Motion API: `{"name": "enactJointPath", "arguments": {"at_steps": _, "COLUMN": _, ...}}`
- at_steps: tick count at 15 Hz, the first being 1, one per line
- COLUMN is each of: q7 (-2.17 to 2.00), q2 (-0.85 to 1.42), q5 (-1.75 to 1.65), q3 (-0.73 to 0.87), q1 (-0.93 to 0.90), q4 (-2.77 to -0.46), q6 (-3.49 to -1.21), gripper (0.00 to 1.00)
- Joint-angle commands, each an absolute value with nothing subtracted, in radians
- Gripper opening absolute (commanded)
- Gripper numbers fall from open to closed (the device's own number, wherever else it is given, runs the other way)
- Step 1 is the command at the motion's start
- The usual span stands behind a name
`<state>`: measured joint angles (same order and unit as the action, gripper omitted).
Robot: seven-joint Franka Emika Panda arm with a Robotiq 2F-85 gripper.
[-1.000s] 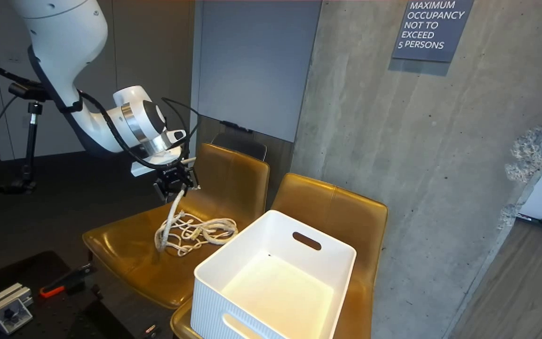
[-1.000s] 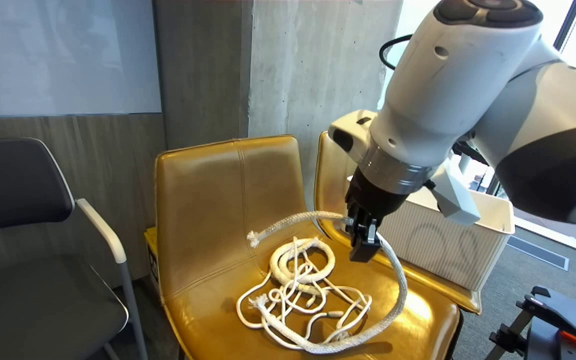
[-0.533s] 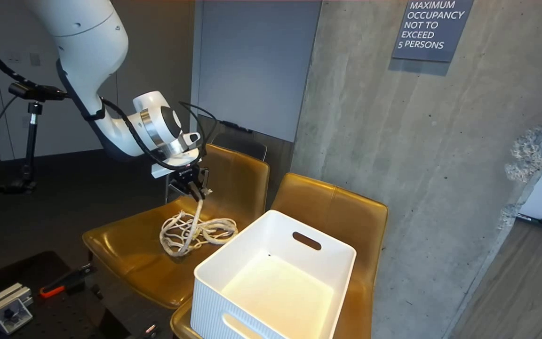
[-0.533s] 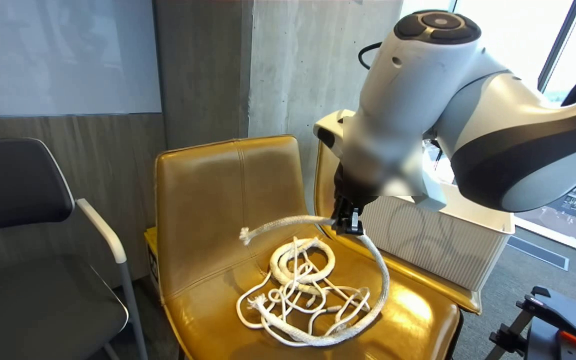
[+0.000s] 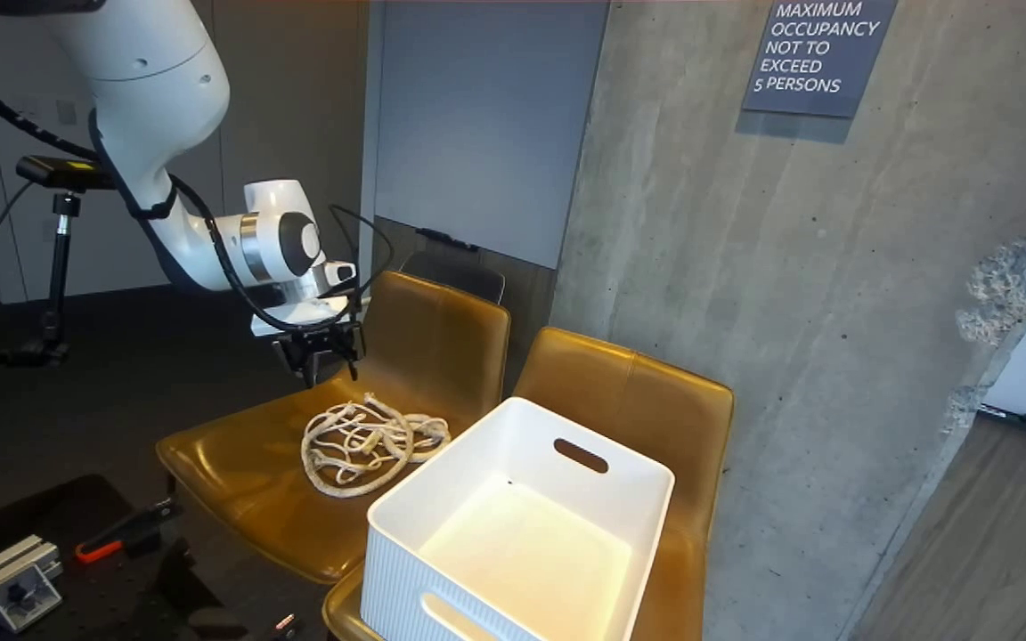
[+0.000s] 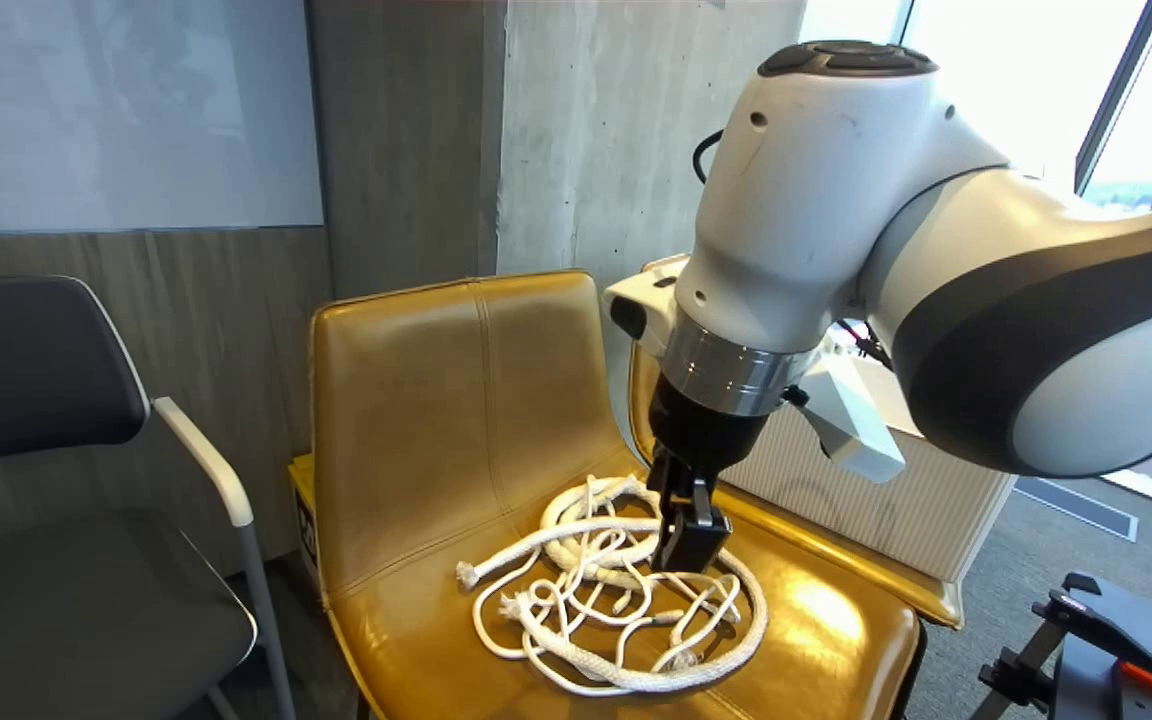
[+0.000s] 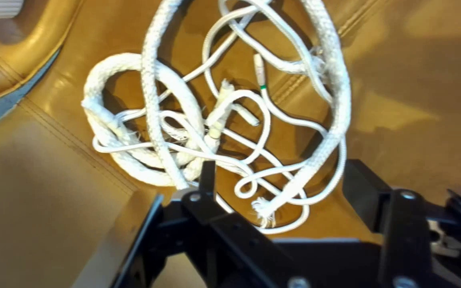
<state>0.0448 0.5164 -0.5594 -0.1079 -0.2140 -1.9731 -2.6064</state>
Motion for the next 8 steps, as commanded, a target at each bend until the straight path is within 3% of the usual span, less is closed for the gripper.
{"name": "enactJointPath", "arguments": {"at_steps": 1, "q7": 0.087, "q2": 0.437, "q5": -0.446, "q3": -0.133, "q1": -0.206, "q4": -2.064, "q6": -2.605, "gripper": 1.00}}
{"name": "enactJointPath", "arguments": {"at_steps": 2, "q7": 0.067, "q2": 0.493, "q5": -0.484, "q3": -0.099, "q1": -0.237, "q4": -2.007, "q6": -2.610, "gripper": 0.95}}
{"name": "enactJointPath", "arguments": {"at_steps": 3, "q7": 0.070, "q2": 0.481, "q5": -0.468, "q3": -0.103, "q1": -0.235, "q4": -2.022, "q6": -2.609, "gripper": 1.00}}
{"name": "enactJointPath", "arguments": {"at_steps": 8, "q7": 0.071, "q2": 0.461, "q5": -0.460, "q3": -0.106, "q1": -0.233, "q4": -2.045, "q6": -2.609, "gripper": 1.00}}
